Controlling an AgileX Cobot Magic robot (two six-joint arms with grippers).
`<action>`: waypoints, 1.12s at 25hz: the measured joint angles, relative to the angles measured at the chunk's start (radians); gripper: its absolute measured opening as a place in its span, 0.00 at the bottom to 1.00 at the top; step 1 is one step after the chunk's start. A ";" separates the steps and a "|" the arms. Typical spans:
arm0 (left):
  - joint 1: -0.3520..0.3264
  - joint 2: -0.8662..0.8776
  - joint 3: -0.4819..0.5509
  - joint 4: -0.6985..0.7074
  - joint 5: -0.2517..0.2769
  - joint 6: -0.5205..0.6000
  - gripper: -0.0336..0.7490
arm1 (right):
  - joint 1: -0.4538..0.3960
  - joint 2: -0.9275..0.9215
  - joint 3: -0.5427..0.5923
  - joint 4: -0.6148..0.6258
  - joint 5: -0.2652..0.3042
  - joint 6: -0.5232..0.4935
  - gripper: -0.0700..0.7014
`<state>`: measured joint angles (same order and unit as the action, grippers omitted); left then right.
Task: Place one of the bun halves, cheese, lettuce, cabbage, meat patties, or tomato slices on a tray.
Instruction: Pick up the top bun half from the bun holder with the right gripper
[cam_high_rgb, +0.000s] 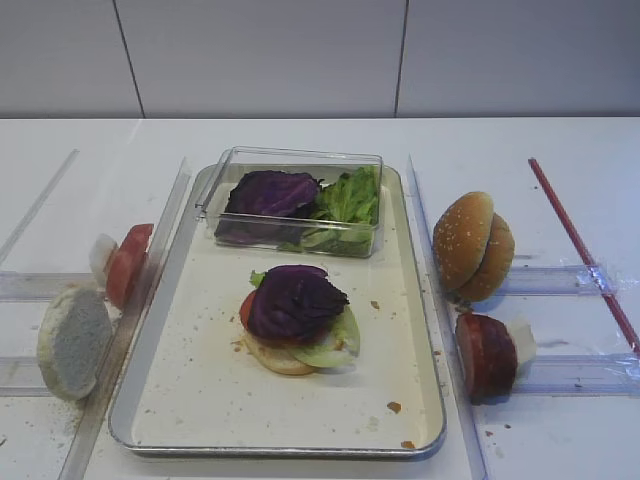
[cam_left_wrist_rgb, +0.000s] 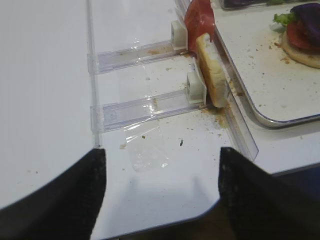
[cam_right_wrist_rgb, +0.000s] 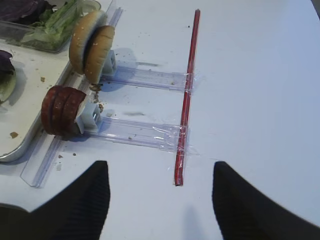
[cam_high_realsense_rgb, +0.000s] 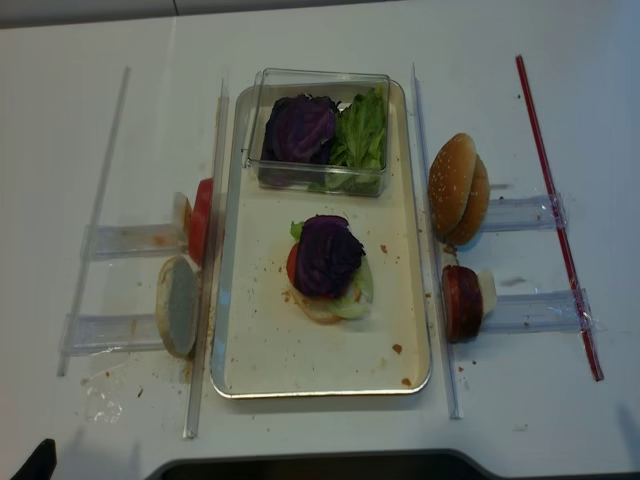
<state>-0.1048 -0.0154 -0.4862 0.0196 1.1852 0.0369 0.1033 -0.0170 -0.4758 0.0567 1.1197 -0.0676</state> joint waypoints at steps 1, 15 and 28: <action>0.000 0.000 0.000 0.000 0.000 0.000 0.60 | 0.000 0.000 0.000 0.000 0.000 0.000 0.68; 0.000 0.000 0.000 0.000 0.000 0.000 0.60 | 0.000 0.000 0.000 0.000 0.000 0.017 0.68; 0.000 0.000 0.000 0.000 -0.004 0.000 0.60 | 0.000 0.110 -0.041 -0.002 -0.028 0.048 0.68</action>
<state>-0.1048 -0.0154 -0.4862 0.0196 1.1815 0.0369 0.1033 0.0933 -0.5172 0.0548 1.0914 -0.0200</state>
